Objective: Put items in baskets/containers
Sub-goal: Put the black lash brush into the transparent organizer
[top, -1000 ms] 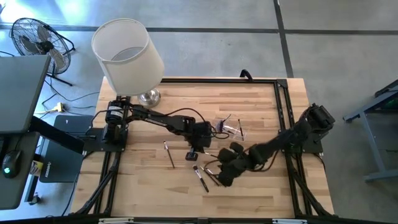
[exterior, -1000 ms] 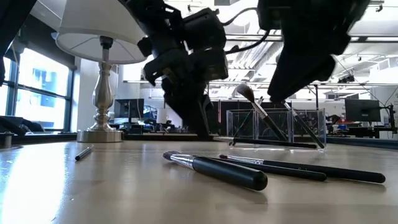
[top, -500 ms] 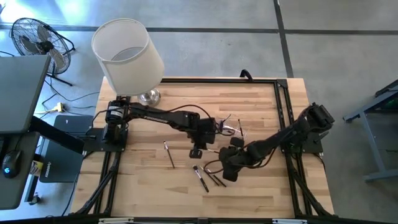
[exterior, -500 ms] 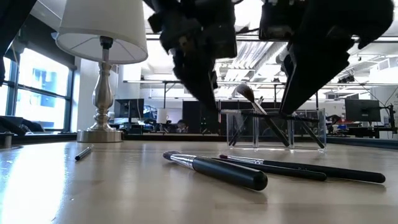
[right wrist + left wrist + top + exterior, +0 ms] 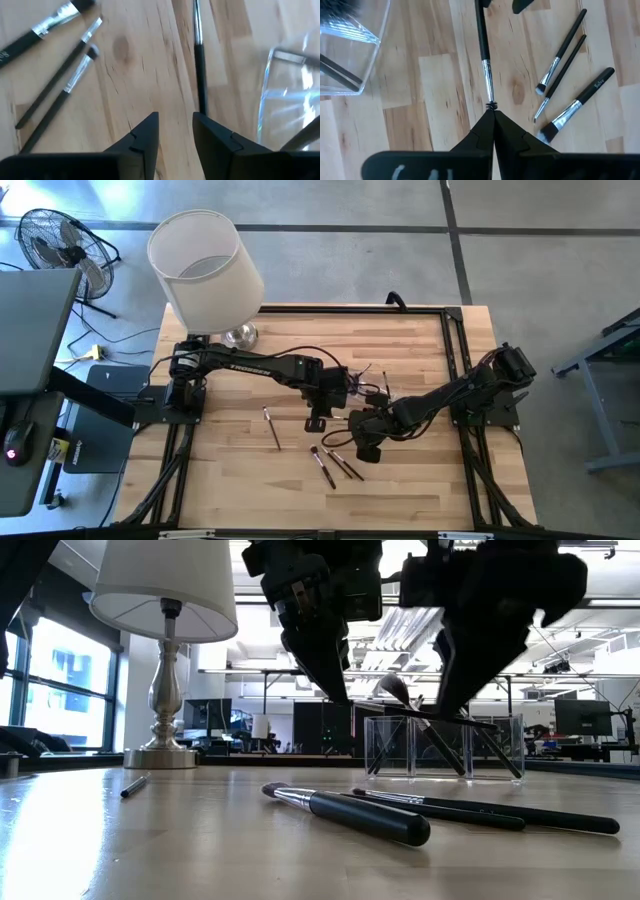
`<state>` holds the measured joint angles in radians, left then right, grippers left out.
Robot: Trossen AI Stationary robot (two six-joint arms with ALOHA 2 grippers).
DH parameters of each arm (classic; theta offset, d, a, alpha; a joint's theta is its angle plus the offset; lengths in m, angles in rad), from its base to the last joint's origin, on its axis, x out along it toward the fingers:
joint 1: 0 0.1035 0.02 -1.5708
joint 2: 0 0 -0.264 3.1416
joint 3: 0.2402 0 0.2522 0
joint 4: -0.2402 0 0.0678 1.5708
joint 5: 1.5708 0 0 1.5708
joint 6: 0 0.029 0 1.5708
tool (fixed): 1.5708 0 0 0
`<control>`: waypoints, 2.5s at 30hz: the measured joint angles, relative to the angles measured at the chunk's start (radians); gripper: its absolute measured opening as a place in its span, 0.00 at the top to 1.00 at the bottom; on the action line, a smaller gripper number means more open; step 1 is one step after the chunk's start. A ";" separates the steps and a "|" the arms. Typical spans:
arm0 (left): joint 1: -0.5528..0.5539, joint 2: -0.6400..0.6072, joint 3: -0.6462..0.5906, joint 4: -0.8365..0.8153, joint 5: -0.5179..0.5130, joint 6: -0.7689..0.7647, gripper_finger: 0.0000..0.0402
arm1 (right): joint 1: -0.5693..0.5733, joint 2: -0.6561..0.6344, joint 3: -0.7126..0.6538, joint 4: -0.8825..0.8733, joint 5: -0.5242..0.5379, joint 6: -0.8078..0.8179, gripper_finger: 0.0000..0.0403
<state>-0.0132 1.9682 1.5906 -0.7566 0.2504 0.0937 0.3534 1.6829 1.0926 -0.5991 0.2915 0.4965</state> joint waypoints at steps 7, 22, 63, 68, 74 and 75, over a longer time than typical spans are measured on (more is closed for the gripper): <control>0.000 0.000 0.000 0.004 0.000 0.000 1.00 | -0.007 0.000 0.010 -0.018 0.040 -0.090 0.75; 0.000 0.000 0.000 -0.001 0.029 -0.043 1.00 | -0.008 0.007 0.006 -0.039 -0.060 -0.089 0.75; 0.015 0.000 0.000 0.060 0.105 -0.027 0.77 | 0.002 0.041 0.005 -0.095 -0.085 0.059 0.98; 0.086 -0.051 -0.001 0.018 0.153 -0.046 0.75 | 0.056 0.041 0.005 -0.146 -0.057 0.210 0.96; 0.181 -0.142 -0.006 -0.047 0.280 -0.013 0.80 | 0.140 0.041 0.005 -0.143 -0.043 0.484 0.98; 0.191 -0.163 -0.013 -0.045 0.283 -0.011 0.81 | 0.154 0.041 0.005 -0.142 -0.031 0.540 0.98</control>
<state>0.1781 1.8051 1.5775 -0.8012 0.5332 0.0823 0.5075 1.7237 1.0973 -0.7413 0.2606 1.0366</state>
